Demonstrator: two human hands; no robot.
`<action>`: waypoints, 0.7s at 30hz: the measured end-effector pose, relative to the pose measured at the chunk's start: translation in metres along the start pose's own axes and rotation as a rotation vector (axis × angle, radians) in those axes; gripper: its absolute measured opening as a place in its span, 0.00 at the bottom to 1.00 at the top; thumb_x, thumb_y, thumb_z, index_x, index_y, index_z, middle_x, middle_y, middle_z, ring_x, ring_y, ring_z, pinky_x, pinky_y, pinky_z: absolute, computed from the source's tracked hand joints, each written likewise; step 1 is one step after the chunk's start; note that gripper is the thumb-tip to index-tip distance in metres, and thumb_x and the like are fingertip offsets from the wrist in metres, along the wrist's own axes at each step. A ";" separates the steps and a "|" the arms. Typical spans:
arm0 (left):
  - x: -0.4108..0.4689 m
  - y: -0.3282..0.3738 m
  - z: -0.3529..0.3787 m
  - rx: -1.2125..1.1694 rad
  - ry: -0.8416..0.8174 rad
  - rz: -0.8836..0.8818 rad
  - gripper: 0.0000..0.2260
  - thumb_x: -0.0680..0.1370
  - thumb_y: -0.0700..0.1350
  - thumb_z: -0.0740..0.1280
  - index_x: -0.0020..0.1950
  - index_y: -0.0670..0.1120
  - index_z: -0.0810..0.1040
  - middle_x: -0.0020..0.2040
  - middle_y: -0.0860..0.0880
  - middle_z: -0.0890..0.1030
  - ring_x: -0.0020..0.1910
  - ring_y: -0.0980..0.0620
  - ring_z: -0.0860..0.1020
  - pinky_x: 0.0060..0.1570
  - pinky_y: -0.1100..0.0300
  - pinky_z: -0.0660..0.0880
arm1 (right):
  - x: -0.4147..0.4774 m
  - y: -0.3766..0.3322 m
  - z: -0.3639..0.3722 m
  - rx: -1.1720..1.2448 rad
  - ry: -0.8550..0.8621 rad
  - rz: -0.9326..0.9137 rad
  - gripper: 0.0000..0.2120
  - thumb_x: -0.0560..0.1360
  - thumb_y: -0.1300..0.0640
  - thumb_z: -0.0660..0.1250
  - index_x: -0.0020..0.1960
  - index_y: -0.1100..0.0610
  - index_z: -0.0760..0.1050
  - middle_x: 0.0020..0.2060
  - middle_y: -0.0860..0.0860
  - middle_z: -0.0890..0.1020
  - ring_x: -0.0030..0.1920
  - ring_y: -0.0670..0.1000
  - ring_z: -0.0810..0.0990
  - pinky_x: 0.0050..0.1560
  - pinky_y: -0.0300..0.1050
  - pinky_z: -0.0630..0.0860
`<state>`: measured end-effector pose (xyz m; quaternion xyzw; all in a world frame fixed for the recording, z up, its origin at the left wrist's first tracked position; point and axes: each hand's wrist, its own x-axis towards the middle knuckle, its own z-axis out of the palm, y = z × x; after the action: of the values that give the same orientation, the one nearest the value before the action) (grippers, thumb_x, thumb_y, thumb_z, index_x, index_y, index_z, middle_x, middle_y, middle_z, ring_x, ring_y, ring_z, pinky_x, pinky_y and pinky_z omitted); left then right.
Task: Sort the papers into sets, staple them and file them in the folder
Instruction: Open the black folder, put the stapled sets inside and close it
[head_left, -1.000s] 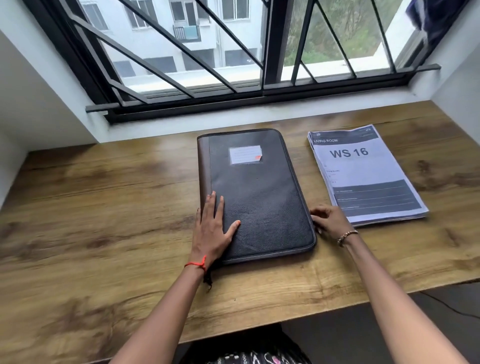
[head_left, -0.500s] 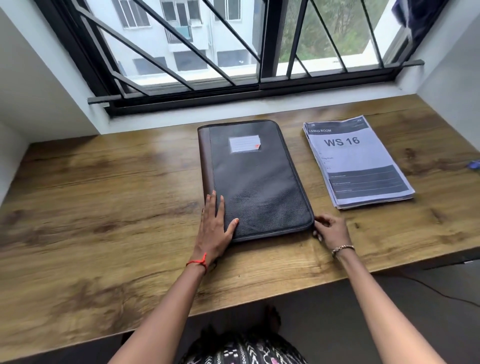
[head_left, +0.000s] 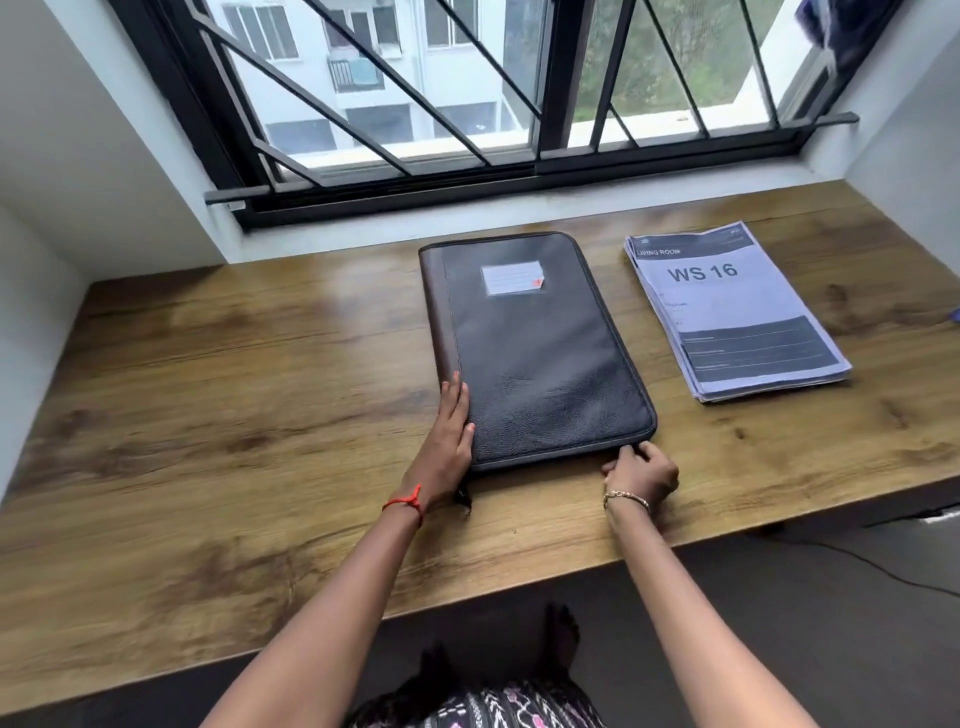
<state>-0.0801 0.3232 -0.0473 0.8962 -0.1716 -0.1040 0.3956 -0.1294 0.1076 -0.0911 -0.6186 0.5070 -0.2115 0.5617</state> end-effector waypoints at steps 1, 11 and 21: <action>-0.002 -0.003 0.000 -0.004 0.005 0.006 0.25 0.81 0.34 0.54 0.75 0.38 0.48 0.76 0.45 0.44 0.75 0.51 0.41 0.64 0.78 0.35 | -0.008 -0.001 0.003 -0.004 0.009 0.002 0.03 0.71 0.70 0.61 0.40 0.66 0.73 0.38 0.69 0.80 0.12 0.43 0.67 0.14 0.31 0.61; -0.019 -0.014 0.003 -0.006 -0.013 0.071 0.26 0.81 0.37 0.54 0.75 0.39 0.46 0.73 0.52 0.39 0.73 0.54 0.39 0.65 0.76 0.34 | -0.082 0.005 0.038 -0.013 -0.027 -0.001 0.14 0.71 0.68 0.61 0.29 0.59 0.65 0.26 0.64 0.76 0.10 0.45 0.64 0.15 0.33 0.60; -0.024 -0.016 0.001 -0.007 -0.049 0.101 0.27 0.81 0.37 0.57 0.75 0.38 0.46 0.76 0.42 0.42 0.72 0.53 0.39 0.64 0.77 0.34 | -0.131 0.022 0.063 -0.060 -0.107 -0.003 0.11 0.63 0.60 0.65 0.34 0.50 0.63 0.27 0.54 0.74 0.30 0.65 0.78 0.37 0.62 0.77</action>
<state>-0.0985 0.3417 -0.0584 0.8823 -0.2259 -0.1065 0.3990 -0.1378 0.2546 -0.0881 -0.6465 0.4816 -0.1637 0.5687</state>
